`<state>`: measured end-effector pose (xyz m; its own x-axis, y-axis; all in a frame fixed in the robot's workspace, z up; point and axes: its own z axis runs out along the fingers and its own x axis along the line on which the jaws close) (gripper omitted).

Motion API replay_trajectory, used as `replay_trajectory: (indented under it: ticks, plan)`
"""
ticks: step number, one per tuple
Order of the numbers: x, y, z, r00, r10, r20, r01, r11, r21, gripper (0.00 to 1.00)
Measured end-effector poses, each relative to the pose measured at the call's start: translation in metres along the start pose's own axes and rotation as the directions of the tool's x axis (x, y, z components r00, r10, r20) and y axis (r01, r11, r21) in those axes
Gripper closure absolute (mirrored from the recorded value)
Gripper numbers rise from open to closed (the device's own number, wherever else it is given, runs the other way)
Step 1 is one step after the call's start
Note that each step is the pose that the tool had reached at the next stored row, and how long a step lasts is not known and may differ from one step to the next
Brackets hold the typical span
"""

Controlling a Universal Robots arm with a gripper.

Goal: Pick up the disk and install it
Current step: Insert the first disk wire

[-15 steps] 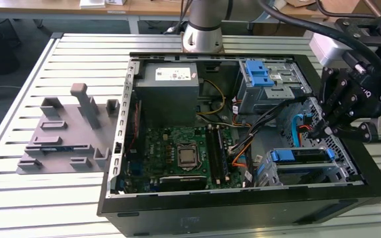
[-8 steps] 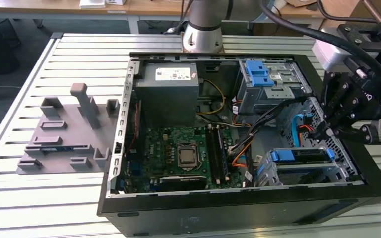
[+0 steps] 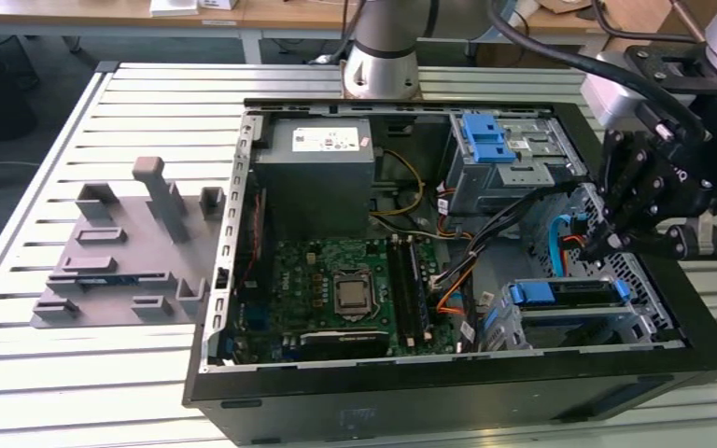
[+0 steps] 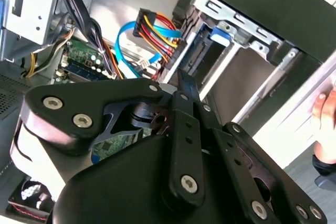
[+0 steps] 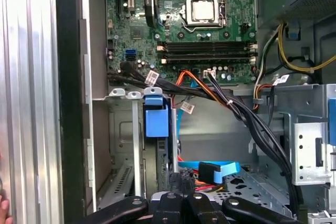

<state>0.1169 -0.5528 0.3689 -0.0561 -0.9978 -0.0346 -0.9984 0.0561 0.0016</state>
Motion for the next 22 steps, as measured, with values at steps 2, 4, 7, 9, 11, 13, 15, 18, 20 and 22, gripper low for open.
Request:
replay_trajectory:
  ticks: [2,4,7,9,11,13,15,18,20,22]
  plan:
    - [-0.0014,-0.0015,0.0018,1.0000,0.000,0.0001,0.000,1.0000,0.0000,0.89]
    - [-0.0015,-0.0024,0.0029,1.0000,0.001,0.0001,-0.001,1.0000,0.0000,0.89]
    - [-0.0016,-0.0029,0.0033,1.0000,0.002,-0.0002,-0.002,1.0000,0.0001,0.89]
    - [-0.0024,-0.0030,0.0037,1.0000,0.006,0.0000,-0.006,1.0000,0.0002,0.89]
    - [-0.0025,-0.0031,0.0038,1.0000,0.010,0.0001,-0.010,1.0000,0.0004,0.89]
    - [-0.0025,-0.0031,0.0037,1.0000,0.010,0.0000,-0.010,1.0000,0.0004,0.89]
    - [-0.0026,-0.0031,0.0037,1.0000,0.010,0.0000,-0.010,1.0000,0.0004,0.89]
    - [-0.0026,-0.0031,0.0040,1.0000,0.010,-0.0001,-0.010,1.0000,0.0004,0.89]
    - [-0.0028,-0.0031,0.0049,1.0000,0.010,0.0000,-0.010,1.0000,0.0004,0.83]
    - [-0.0032,-0.0033,0.0061,1.0000,0.010,0.0002,-0.010,1.0000,0.0003,0.83]
